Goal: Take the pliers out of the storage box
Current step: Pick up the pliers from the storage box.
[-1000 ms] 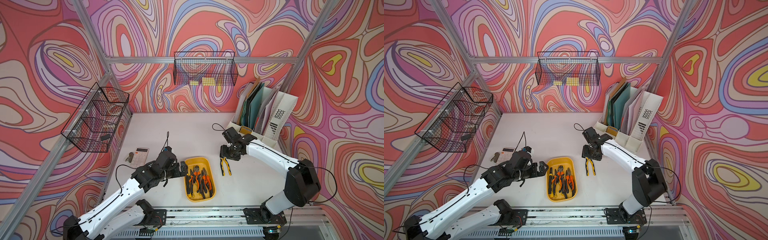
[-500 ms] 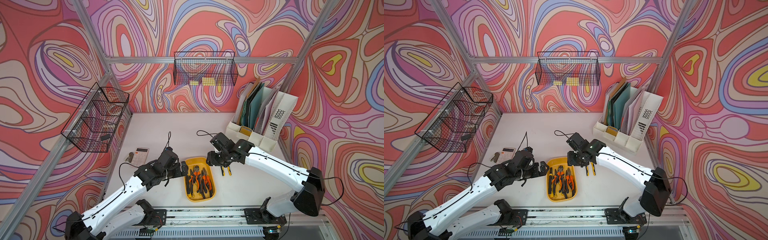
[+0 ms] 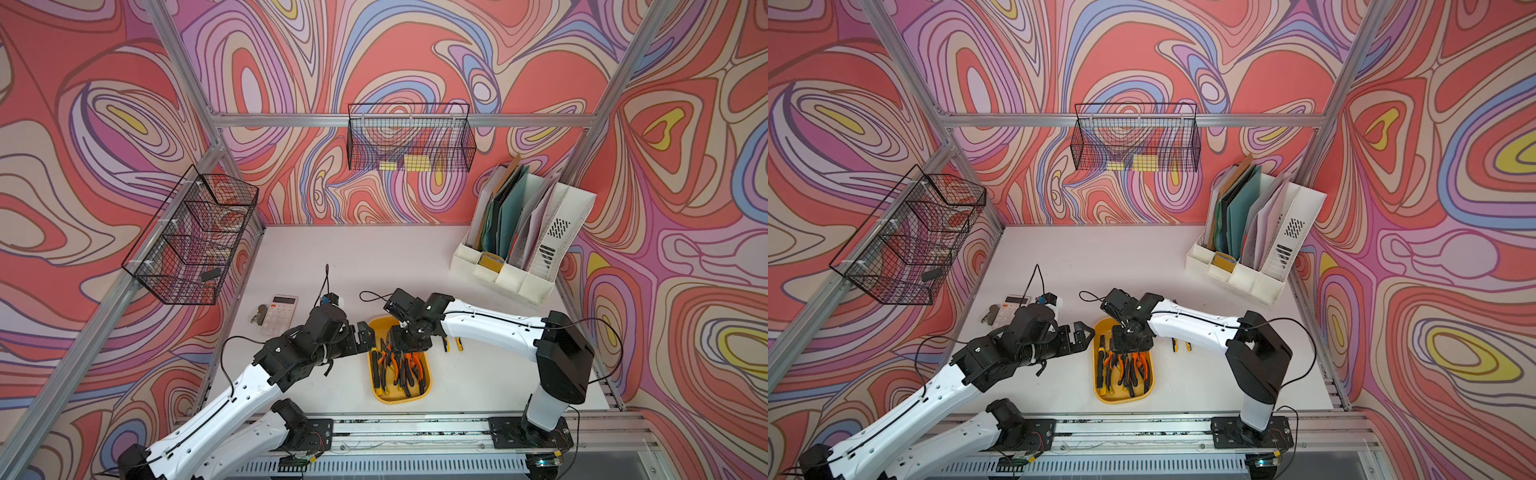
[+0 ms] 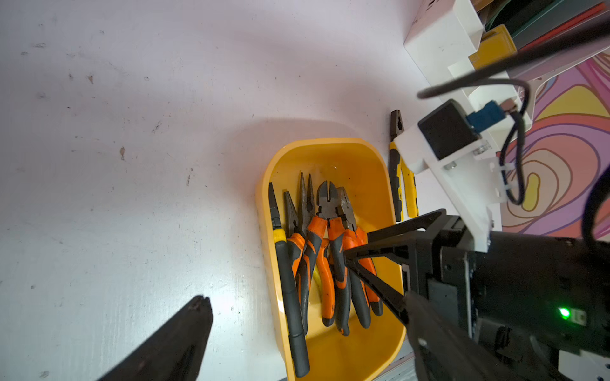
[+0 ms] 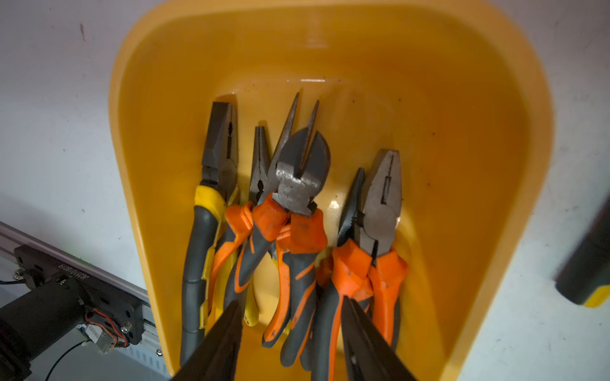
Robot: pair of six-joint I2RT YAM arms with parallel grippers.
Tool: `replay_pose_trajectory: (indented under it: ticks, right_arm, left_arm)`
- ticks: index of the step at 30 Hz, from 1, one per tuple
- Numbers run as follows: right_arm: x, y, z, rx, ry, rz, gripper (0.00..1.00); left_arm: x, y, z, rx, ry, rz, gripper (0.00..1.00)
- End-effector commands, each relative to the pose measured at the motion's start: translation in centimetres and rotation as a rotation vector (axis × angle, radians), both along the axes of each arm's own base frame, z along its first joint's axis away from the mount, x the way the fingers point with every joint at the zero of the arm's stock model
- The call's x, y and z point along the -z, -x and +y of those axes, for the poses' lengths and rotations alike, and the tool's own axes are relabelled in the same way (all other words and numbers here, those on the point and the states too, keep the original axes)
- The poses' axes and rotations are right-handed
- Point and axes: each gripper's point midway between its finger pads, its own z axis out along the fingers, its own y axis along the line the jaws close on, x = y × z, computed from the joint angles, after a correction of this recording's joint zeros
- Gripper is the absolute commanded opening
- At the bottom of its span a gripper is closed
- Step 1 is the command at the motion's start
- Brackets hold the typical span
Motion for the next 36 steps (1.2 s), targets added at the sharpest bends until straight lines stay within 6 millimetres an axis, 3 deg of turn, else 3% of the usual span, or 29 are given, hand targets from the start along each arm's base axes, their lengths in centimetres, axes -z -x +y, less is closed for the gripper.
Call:
replay_pose_trajectory:
  ticks: [1,11,20,32,36]
  right_arm:
    - [0.5,-0.1,1.0,-0.002,-0.003,0.005,0.51]
    - [2.7,0.3,1.1,-0.014,0.065,0.043,0.4]
    - [3.4,0.5,0.7,-0.018,0.12,0.055,0.32]
    - [4.9,0.6,0.4,-0.023,0.181,0.074,0.32]
    - [5.1,0.5,0.3,-0.023,0.194,0.072,0.27]
  left_arm:
    - [0.6,0.5,0.9,-0.024,-0.017,0.003,0.97]
    - [0.6,0.7,1.5,-0.044,-0.003,-0.023,0.97]
    - [1.1,0.8,1.5,-0.043,-0.009,-0.015,0.97]
    - [1.3,0.9,1.7,-0.041,-0.018,-0.018,0.98]
    - [1.2,0.8,1.7,-0.042,-0.019,-0.021,0.98]
